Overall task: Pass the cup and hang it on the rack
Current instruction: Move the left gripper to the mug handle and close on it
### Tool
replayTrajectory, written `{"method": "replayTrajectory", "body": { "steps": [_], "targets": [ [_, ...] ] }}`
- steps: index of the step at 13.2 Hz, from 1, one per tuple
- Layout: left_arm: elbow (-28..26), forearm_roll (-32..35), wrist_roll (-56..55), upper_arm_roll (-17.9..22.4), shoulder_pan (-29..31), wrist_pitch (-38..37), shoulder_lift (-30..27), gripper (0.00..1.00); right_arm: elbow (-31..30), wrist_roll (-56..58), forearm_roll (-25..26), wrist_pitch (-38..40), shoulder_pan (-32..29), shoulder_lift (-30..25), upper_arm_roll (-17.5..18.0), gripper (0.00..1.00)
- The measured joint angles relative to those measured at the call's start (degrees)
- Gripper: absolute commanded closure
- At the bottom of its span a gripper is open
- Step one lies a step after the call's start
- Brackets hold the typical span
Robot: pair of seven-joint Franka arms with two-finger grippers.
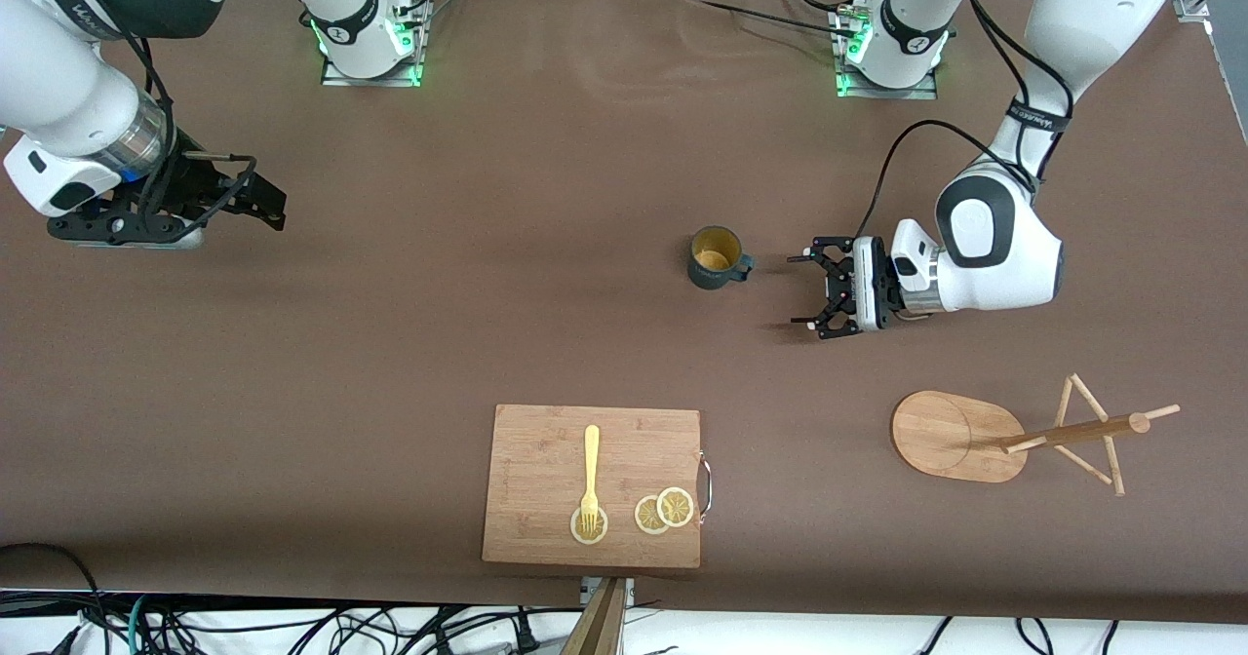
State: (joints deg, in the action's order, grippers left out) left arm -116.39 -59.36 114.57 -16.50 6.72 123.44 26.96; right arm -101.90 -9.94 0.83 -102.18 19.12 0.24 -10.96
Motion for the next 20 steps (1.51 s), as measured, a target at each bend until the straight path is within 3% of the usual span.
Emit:
{"method": "replayTrajectory", "body": {
  "steps": [5, 10, 20],
  "targets": [
    [-4.16, -11.87, 18.78, 0.01, 0.0, 0.03, 2.16, 0.0, 2.91, 0.0, 0.19, 2.22, 0.03, 0.53, -0.04, 0.0],
    [-7.81, -20.27, 30.25, 0.0, -0.13, 0.07, 5.23, 0.0, 3.21, 0.0, 0.17, 2.16, 0.26, 0.86, 0.02, 0.0],
    [-11.1, -28.45, 35.44, -0.03, -4.06, 4.49, 5.94, 0.0, 3.32, 0.0, 0.16, 2.16, 0.27, 0.93, 0.02, 0.0]
  ]
}}
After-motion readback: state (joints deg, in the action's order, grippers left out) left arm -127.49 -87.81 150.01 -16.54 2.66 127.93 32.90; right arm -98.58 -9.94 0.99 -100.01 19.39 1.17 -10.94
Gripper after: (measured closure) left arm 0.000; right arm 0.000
